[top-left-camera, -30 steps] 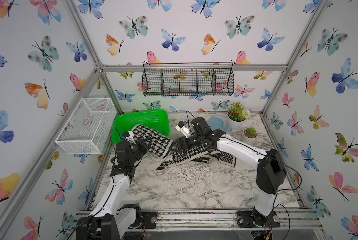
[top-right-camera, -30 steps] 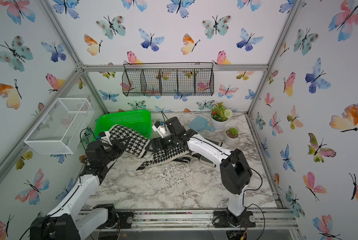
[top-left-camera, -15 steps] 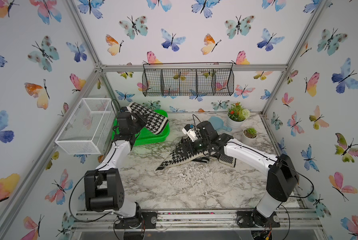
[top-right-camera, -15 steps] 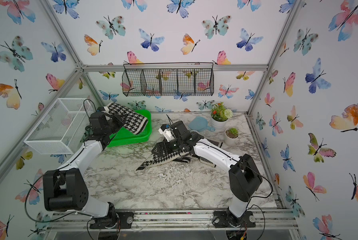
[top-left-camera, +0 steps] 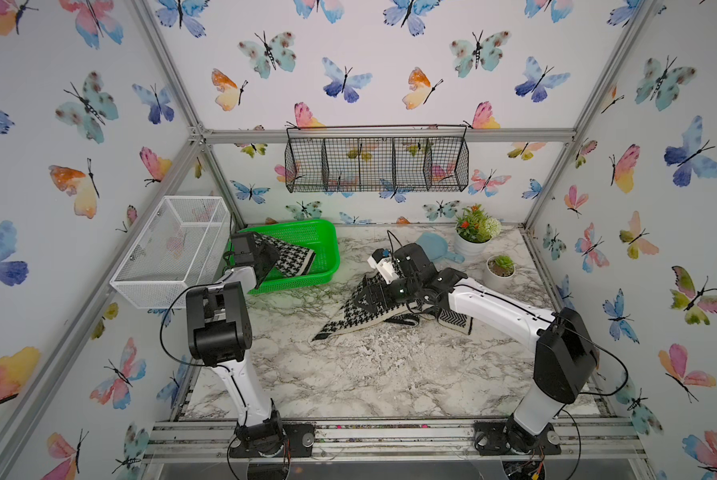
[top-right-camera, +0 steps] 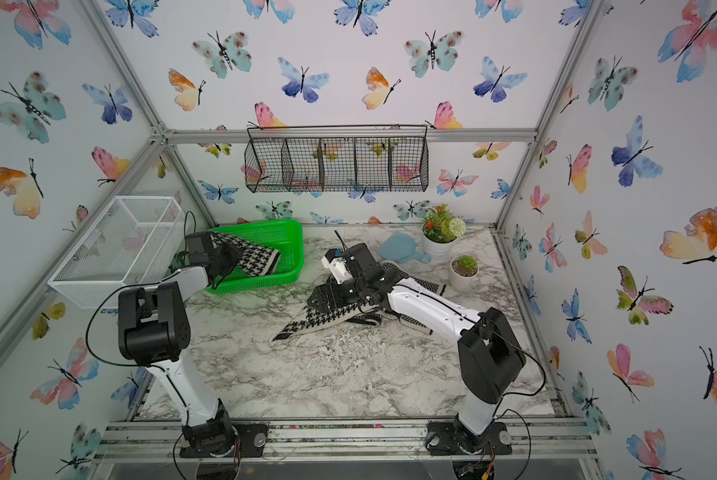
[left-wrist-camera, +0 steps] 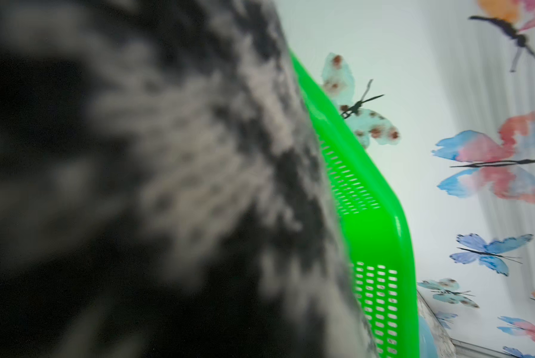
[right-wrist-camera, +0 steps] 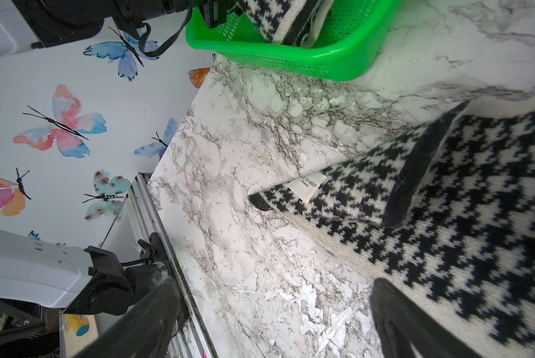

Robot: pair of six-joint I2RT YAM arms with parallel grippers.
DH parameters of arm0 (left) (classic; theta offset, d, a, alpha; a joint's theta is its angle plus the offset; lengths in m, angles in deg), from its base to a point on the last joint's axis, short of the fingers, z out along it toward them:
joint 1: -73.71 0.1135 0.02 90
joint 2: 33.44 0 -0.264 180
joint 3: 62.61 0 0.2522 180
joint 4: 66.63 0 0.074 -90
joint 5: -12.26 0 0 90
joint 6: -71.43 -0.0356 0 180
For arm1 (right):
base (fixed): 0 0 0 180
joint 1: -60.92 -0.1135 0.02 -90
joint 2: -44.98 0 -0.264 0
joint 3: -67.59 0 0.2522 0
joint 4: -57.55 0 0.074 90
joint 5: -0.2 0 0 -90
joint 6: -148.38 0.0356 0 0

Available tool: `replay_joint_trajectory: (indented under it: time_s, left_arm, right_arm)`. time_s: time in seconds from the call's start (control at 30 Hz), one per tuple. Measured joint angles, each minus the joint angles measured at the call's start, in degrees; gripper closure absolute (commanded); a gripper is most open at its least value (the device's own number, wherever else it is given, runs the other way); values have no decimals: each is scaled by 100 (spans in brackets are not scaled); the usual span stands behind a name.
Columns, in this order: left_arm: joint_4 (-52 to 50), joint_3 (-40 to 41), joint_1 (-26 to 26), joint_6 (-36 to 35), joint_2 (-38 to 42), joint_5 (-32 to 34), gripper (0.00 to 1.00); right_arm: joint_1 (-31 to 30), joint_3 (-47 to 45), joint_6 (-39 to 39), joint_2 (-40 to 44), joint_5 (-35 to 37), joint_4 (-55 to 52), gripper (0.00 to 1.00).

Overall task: Roll up the scarf and place it into the basket
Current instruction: Place the scarf in the basket, then flatten out the scarf at the center of the board.

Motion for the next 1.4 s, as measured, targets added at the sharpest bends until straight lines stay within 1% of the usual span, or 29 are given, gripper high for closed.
replay_joint_trajectory:
  time_s: [0.13, 0.23, 0.3, 0.37, 0.47, 0.6, 0.73, 0.9, 1.03, 1.1, 1.23, 1.4]
  left_arm:
    - [-321, 7, 48, 13, -68, 109, 95]
    - [-664, -116, 48, 39, -90, 190, 86]
    - [-953, -249, 46, 59, -122, 243, 66]
    - [-1147, -308, 46, 90, -125, 321, 47]
    - [-1329, -308, 46, 83, -90, 450, 31]
    - [-1606, -269, 39, 74, 111, 560, 30]
    - [-1799, -192, -9, 74, 490, 570, 29]
    - [-1928, 37, -131, 52, 1049, 566, 29]
    - [-2033, 120, -205, 20, 1460, 579, 28]
    - [-2068, 219, -243, 13, 1687, 588, 28]
    - [-2083, 472, -308, 13, 2024, 573, 28]
    - [-2055, 776, -546, 20, 2334, 546, 28]
  right_arm:
    - [0, -2, 42, -4, 9, 0, 2]
    - [0, 37, 50, -68, 90, -26, 2]
    - [0, 87, 50, -138, 197, -72, 2]
    - [0, 107, 50, -175, 352, -127, 2]
    - [0, 107, 50, -173, 627, -221, 2]
    - [0, 48, 46, -162, 920, -188, 2]
    - [7, 50, -31, -269, 1019, -149, 2]
    - [50, 426, -223, -977, 953, -96, 1]
    - [177, 588, -295, -1497, 890, -50, 2]
    - [262, 645, -326, -1692, 881, -48, 5]
    - [354, 820, -424, -2035, 820, 7, 13]
    - [380, 848, -483, -2107, 584, 166, 22]
